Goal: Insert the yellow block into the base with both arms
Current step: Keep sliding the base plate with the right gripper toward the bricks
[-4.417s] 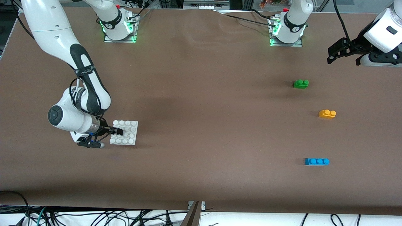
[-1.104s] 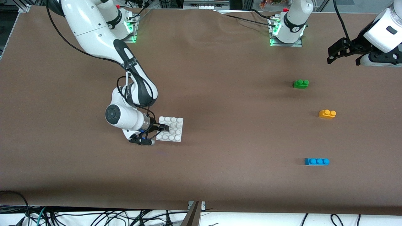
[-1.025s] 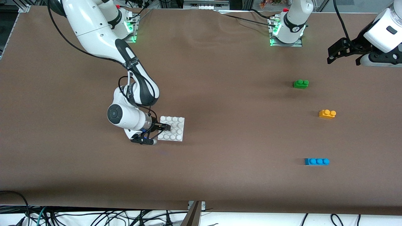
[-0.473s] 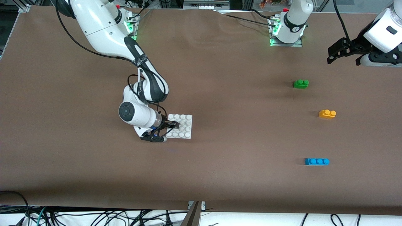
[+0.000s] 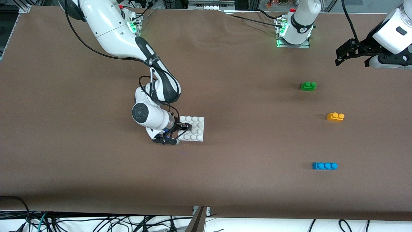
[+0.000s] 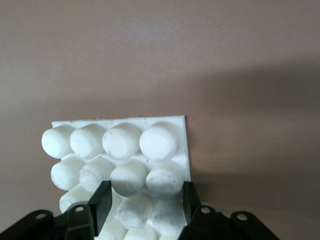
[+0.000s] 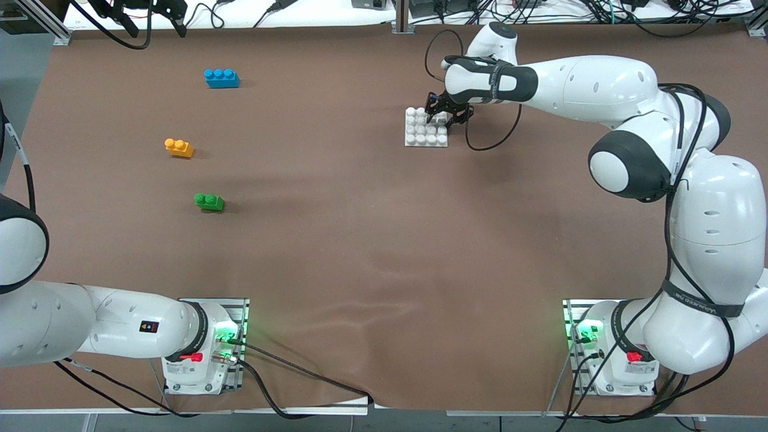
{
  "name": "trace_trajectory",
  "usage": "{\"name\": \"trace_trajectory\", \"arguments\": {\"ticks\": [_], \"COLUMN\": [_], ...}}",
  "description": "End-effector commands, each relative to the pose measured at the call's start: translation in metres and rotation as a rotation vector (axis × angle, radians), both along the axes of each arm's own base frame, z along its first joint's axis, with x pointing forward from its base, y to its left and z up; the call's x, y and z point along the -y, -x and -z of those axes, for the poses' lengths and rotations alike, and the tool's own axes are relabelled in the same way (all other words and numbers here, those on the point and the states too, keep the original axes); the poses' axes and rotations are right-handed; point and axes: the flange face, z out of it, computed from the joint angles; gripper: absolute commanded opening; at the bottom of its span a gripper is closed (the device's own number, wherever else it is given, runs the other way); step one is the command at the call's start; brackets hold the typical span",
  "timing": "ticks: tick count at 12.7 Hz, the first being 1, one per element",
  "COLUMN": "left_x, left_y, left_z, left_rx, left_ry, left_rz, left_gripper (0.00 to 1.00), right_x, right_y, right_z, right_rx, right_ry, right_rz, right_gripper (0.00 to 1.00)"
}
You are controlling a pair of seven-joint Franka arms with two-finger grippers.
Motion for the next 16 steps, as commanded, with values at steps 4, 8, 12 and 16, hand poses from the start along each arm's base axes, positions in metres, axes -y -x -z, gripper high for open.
{"name": "trace_trajectory", "arguments": {"ticks": [4,8,12,16], "left_x": [0.003,0.003,0.002,0.002], "left_y": [0.0,0.0,0.0,0.0], "left_z": [-0.008,-0.007,-0.007,-0.006], "left_rx": [0.002,0.001,-0.001,-0.002], "left_ry": [0.013,0.013,0.013,0.013], "left_rz": [-0.005,-0.007,-0.005,-0.003], "left_gripper": [1.0,1.0,1.0,1.0], "right_x": [-0.049,-0.073,-0.088,-0.116], "right_y": [0.013,0.018,0.019,0.023], "right_z": [0.01,0.014,0.009,0.009], "right_rx": [-0.004,0.003,0.019,0.038], "right_ry": [-0.026,-0.034,-0.048,-0.067], "right_rz": [-0.017,-0.028,-0.041,-0.043], "right_gripper": [0.64,0.64,0.64,0.64]}}
